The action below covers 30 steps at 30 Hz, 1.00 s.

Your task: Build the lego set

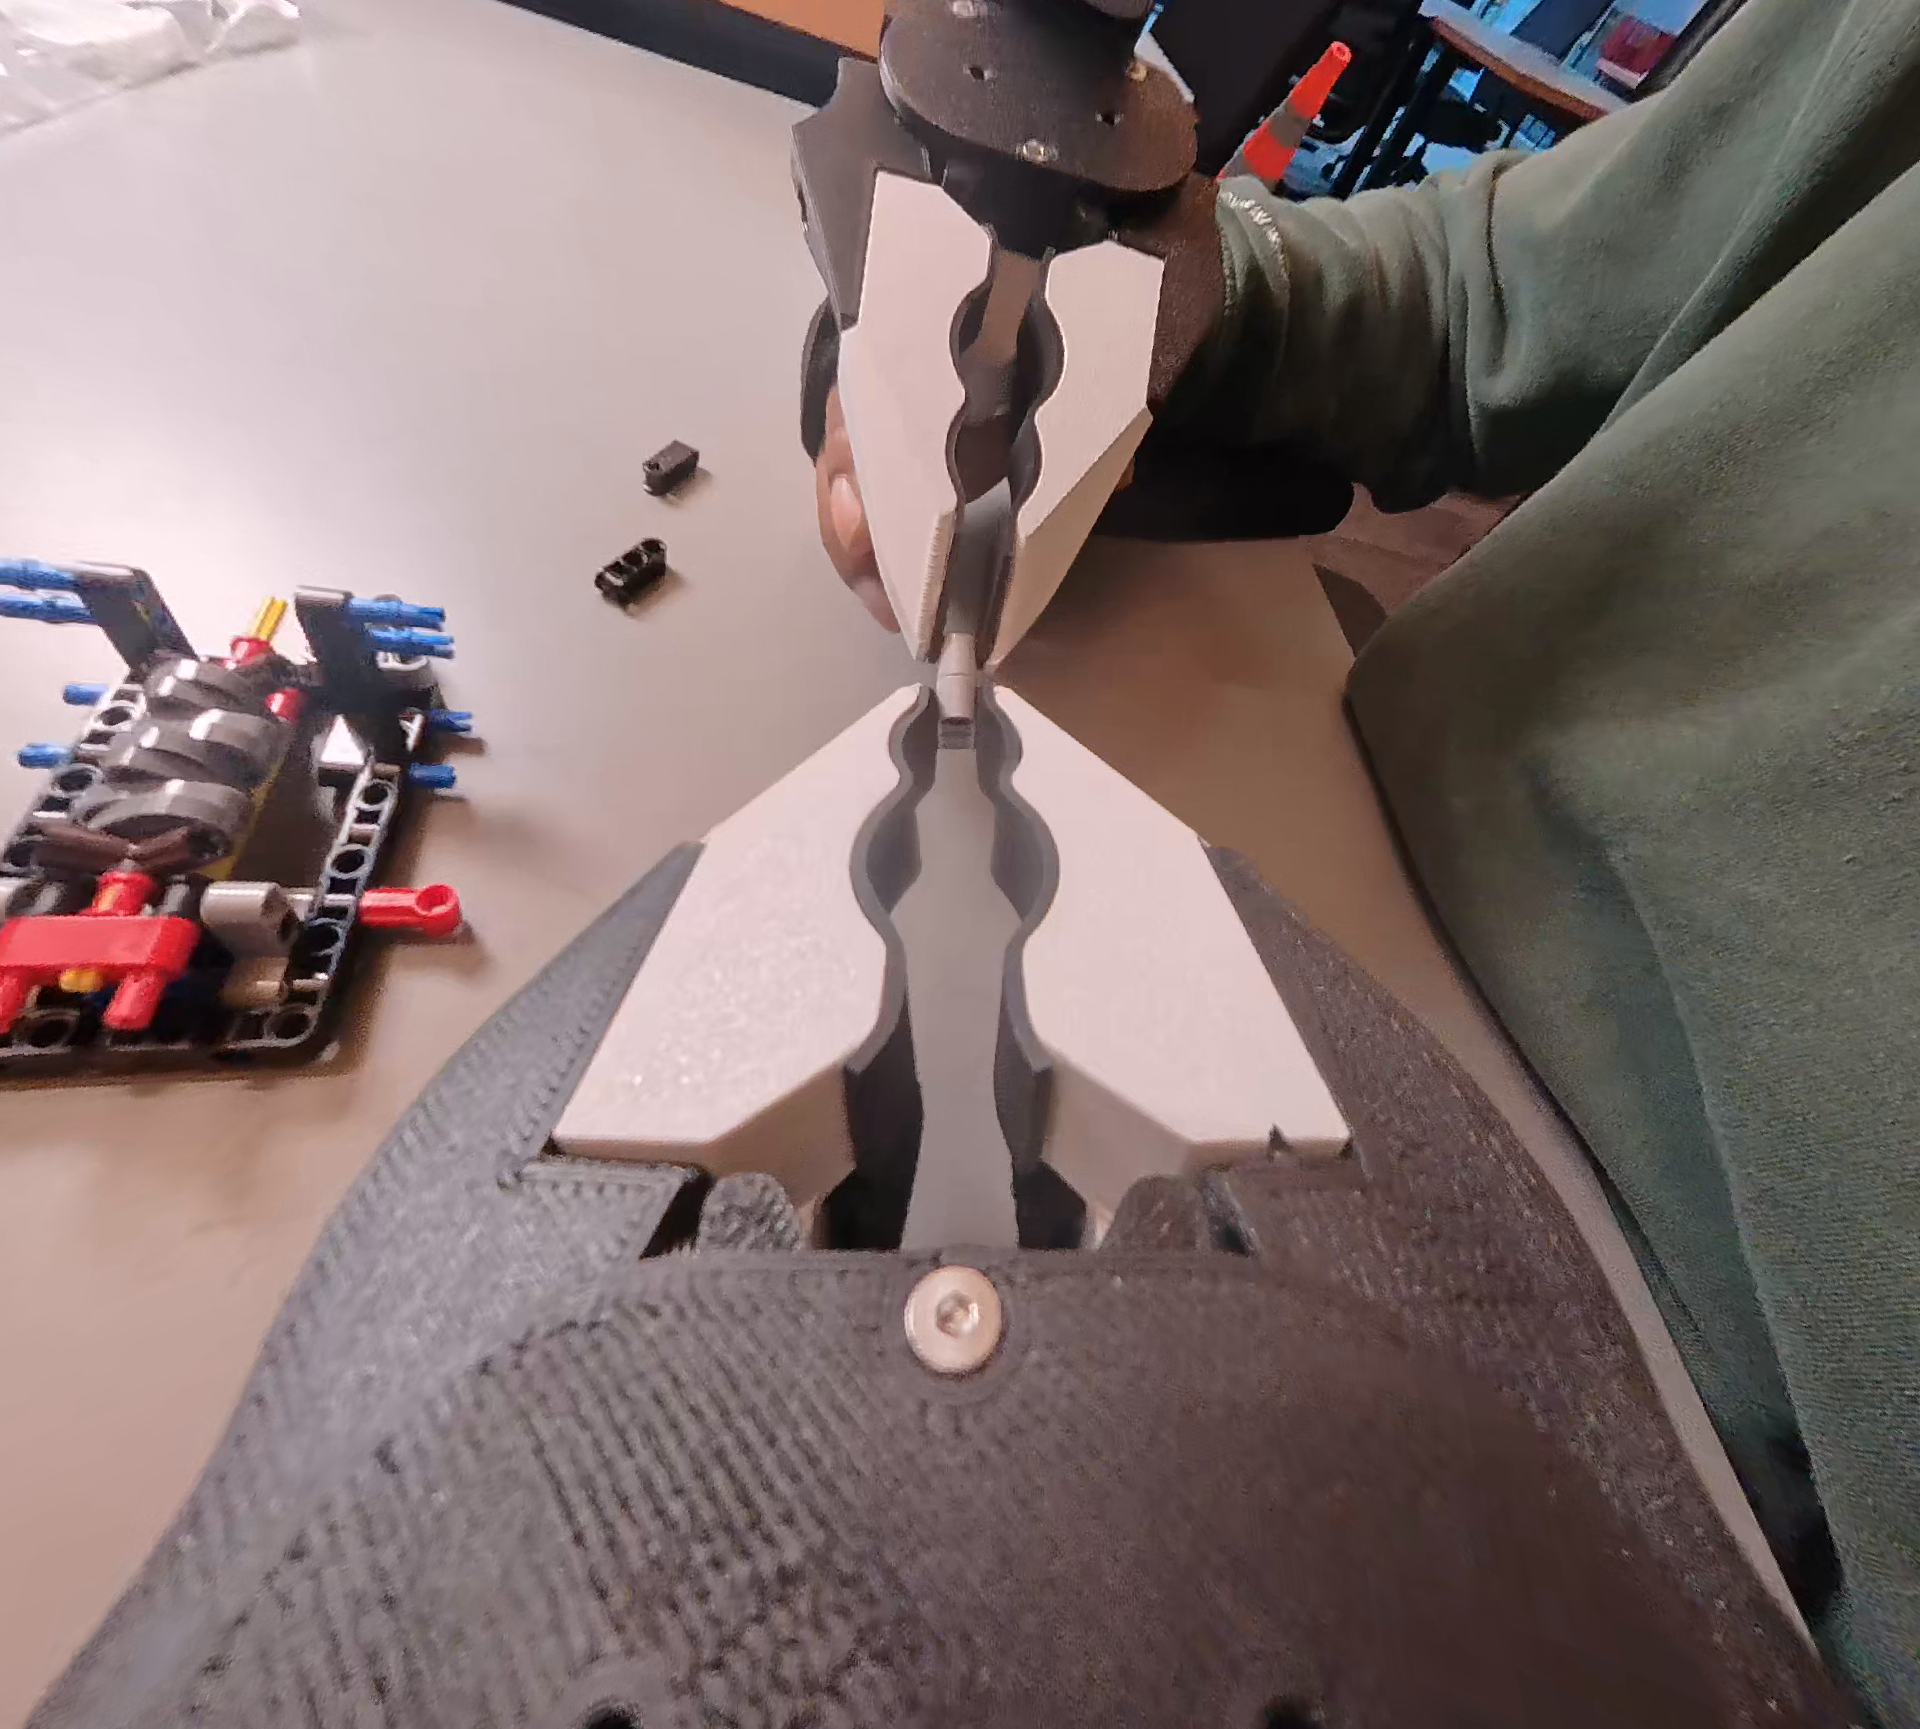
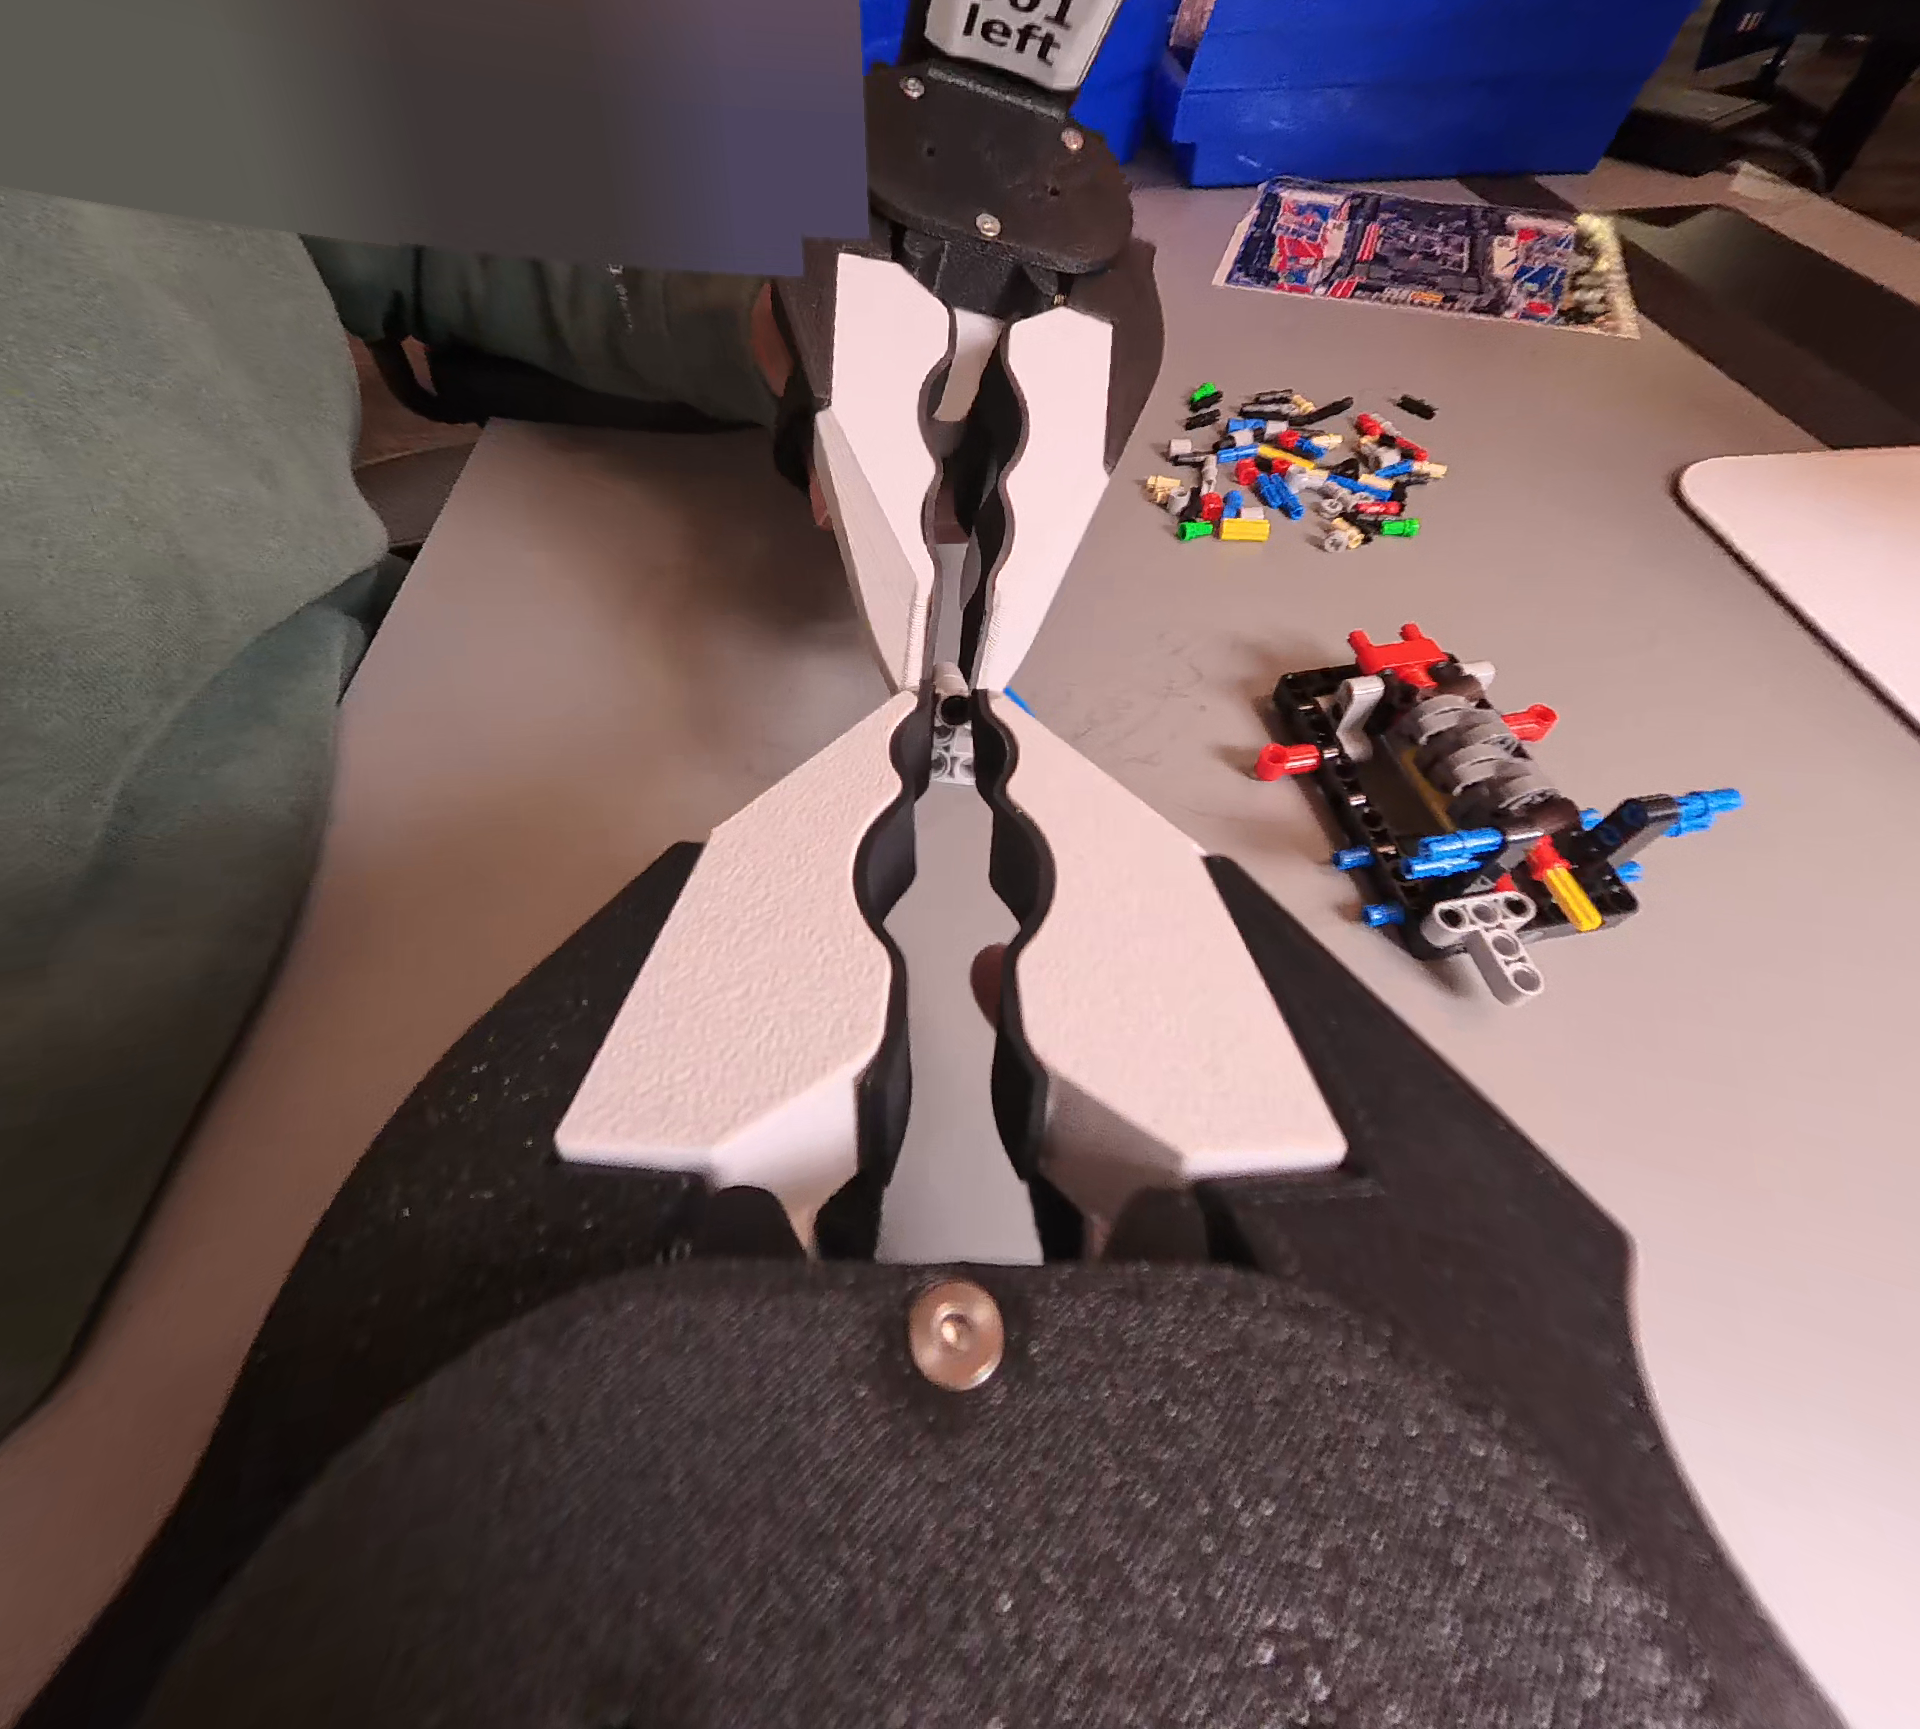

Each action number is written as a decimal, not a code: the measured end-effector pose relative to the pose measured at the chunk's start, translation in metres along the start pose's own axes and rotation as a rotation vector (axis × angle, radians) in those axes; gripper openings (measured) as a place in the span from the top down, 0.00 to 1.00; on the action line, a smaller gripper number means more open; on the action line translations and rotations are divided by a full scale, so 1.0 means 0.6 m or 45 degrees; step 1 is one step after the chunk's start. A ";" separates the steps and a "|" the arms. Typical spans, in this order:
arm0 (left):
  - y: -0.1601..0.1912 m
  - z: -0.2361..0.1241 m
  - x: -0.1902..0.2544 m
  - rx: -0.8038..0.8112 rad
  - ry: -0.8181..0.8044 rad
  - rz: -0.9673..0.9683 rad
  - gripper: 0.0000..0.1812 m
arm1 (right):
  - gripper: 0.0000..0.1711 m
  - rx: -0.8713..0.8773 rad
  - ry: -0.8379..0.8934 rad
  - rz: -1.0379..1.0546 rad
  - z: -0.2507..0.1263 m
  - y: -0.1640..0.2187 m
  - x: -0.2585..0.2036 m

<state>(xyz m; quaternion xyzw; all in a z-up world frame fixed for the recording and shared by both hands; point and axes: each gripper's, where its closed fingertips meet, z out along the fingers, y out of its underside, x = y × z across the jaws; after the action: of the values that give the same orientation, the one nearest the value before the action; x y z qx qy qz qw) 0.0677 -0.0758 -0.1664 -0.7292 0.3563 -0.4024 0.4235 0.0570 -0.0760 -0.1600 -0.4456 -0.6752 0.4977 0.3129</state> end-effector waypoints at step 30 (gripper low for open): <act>-0.025 -0.021 -0.010 0.142 0.002 -0.025 0.96 | 0.88 -0.075 0.120 -0.099 0.021 0.007 0.008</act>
<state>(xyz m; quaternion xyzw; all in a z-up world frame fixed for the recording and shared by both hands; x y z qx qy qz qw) 0.0565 -0.0690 -0.1506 -0.7077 0.3266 -0.4263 0.4592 0.0451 -0.0762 -0.1683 -0.4512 -0.6907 0.4435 0.3502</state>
